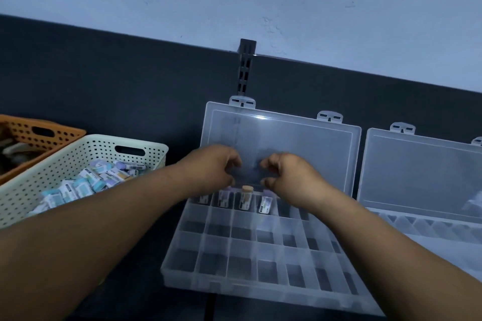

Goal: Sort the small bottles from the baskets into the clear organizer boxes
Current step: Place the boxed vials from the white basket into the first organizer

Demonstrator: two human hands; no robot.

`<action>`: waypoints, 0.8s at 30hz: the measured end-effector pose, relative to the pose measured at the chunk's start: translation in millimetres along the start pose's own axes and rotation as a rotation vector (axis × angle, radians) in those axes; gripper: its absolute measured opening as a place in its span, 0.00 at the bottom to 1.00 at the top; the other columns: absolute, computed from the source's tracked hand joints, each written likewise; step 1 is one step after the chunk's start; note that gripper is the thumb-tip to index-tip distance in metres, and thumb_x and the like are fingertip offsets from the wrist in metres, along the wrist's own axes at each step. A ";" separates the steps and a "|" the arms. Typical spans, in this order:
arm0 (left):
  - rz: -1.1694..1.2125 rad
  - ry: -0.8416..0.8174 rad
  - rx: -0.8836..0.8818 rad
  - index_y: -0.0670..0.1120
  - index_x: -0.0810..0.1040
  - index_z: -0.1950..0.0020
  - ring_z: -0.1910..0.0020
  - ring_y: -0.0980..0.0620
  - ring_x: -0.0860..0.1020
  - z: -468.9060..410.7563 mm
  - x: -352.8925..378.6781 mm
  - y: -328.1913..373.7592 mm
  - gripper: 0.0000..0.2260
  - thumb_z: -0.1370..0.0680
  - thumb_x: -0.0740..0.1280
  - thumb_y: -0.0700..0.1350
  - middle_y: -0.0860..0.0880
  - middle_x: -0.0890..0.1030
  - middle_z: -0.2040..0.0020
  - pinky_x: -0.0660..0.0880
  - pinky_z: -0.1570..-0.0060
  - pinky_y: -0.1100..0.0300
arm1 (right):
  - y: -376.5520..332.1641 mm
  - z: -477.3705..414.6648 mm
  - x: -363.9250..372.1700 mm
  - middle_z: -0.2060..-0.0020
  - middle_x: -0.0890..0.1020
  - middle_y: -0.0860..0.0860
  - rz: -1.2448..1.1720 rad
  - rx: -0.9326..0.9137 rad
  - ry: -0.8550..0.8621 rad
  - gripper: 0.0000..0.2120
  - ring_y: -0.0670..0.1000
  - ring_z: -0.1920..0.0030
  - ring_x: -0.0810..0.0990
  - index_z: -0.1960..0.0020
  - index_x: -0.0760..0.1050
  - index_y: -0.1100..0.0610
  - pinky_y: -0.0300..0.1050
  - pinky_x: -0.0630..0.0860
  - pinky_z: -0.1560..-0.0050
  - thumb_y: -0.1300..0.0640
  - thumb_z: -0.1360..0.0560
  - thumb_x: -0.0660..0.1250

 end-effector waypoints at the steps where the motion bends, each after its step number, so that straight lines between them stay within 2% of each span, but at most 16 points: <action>1: -0.006 0.025 -0.013 0.51 0.80 0.44 0.49 0.54 0.78 3.4 -10.6 -5.1 0.15 0.29 0.74 0.43 0.53 0.81 0.48 0.76 0.45 0.56 | -9.7 -2.2 -3.2 0.46 0.79 0.51 0.008 -0.032 0.016 0.12 0.53 0.46 0.78 0.44 0.78 0.52 0.47 0.75 0.43 0.55 0.27 0.71; 5: -0.086 0.113 -0.074 0.51 0.80 0.44 0.51 0.53 0.78 25.7 -54.3 -39.2 0.13 0.28 0.73 0.44 0.55 0.79 0.54 0.75 0.49 0.59 | -64.1 -12.1 2.7 0.47 0.79 0.51 0.012 -0.209 0.004 0.13 0.53 0.46 0.77 0.42 0.78 0.52 0.49 0.75 0.44 0.53 0.26 0.69; 9: -0.180 0.119 -0.199 0.49 0.78 0.41 0.49 0.53 0.77 55.8 -81.1 -82.9 0.14 0.26 0.71 0.47 0.53 0.80 0.49 0.74 0.48 0.58 | -118.8 -18.5 25.5 0.44 0.78 0.51 -0.004 -0.358 -0.045 0.16 0.51 0.43 0.76 0.38 0.77 0.52 0.48 0.73 0.41 0.53 0.25 0.68; 13: -0.218 0.071 -0.317 0.49 0.78 0.39 0.48 0.52 0.77 86.0 -93.1 -119.3 0.15 0.25 0.70 0.48 0.51 0.80 0.47 0.74 0.47 0.56 | -161.0 -29.6 49.6 0.42 0.77 0.51 0.012 -0.420 -0.108 0.17 0.53 0.41 0.76 0.37 0.76 0.52 0.49 0.73 0.40 0.52 0.25 0.68; 16: -0.222 -0.016 -0.368 0.49 0.77 0.37 0.45 0.52 0.76 99.9 -91.2 -141.4 0.16 0.25 0.70 0.48 0.51 0.79 0.42 0.72 0.48 0.61 | -183.8 -39.3 64.2 0.39 0.77 0.51 0.063 -0.443 -0.176 0.18 0.53 0.40 0.75 0.36 0.76 0.51 0.47 0.73 0.40 0.50 0.25 0.68; 20: -0.236 -0.070 -0.410 0.49 0.74 0.33 0.38 0.50 0.74 107.6 -84.5 -164.3 0.19 0.25 0.69 0.46 0.49 0.75 0.34 0.72 0.40 0.56 | -206.4 -60.5 84.3 0.38 0.77 0.51 0.150 -0.392 -0.257 0.19 0.53 0.40 0.76 0.36 0.75 0.51 0.45 0.74 0.44 0.48 0.25 0.69; 24: -0.311 -0.107 -0.372 0.48 0.77 0.41 0.45 0.47 0.76 107.1 -80.9 -174.2 0.15 0.27 0.68 0.41 0.46 0.76 0.41 0.76 0.45 0.51 | -219.7 -81.0 98.6 0.45 0.80 0.51 0.244 -0.322 -0.312 0.16 0.52 0.48 0.77 0.40 0.75 0.53 0.45 0.73 0.51 0.47 0.24 0.67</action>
Point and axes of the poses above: each hand's wrist, its own z-axis away from the middle knuckle, its own x-axis out of the palm, y = z × x, the point moved 1 cm from there along -z, towards the middle knuckle
